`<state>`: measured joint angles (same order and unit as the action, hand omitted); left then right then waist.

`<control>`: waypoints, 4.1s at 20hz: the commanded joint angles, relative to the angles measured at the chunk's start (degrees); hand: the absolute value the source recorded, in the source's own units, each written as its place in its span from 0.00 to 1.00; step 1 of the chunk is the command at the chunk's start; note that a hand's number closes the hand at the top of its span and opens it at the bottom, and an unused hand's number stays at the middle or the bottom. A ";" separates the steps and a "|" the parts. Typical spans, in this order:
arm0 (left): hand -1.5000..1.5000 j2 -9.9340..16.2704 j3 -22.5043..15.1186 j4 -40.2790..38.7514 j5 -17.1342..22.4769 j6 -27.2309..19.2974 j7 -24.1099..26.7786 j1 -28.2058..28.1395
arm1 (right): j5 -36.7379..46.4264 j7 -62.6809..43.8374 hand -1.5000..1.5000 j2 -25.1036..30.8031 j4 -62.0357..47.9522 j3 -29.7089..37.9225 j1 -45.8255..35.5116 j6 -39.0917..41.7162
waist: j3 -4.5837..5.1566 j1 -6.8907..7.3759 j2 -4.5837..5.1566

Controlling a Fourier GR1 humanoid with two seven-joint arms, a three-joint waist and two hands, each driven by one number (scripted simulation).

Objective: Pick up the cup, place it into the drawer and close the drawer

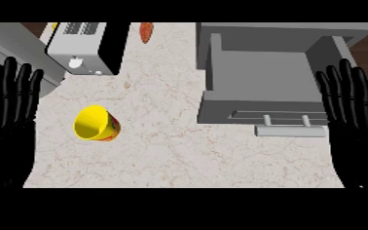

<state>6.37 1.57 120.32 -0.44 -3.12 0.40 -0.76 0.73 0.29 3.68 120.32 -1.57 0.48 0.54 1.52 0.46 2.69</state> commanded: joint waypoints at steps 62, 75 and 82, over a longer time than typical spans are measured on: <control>0.00 -6.14 0.95 -32.61 10.35 -24.08 22.07 -7.27 | -7.28 -10.94 0.00 0.59 -0.77 2.96 -6.40 4.33 | -1.50 -0.40 -2.72; 0.00 -5.52 6.43 -54.91 18.08 -21.48 35.73 2.18 | -10.11 -12.36 0.00 1.56 0.90 4.95 -6.24 5.62 | -1.49 -0.57 -2.70; 0.00 -4.73 7.11 -56.73 19.85 -18.55 38.82 -0.41 | -8.99 -10.53 0.00 1.40 -2.44 4.31 -8.03 6.23 | -1.51 -0.42 -2.71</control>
<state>0.70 6.87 65.78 18.13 -24.41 37.95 -1.25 -8.55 -10.31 5.01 118.79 2.84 -6.89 6.63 0.02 0.01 -0.01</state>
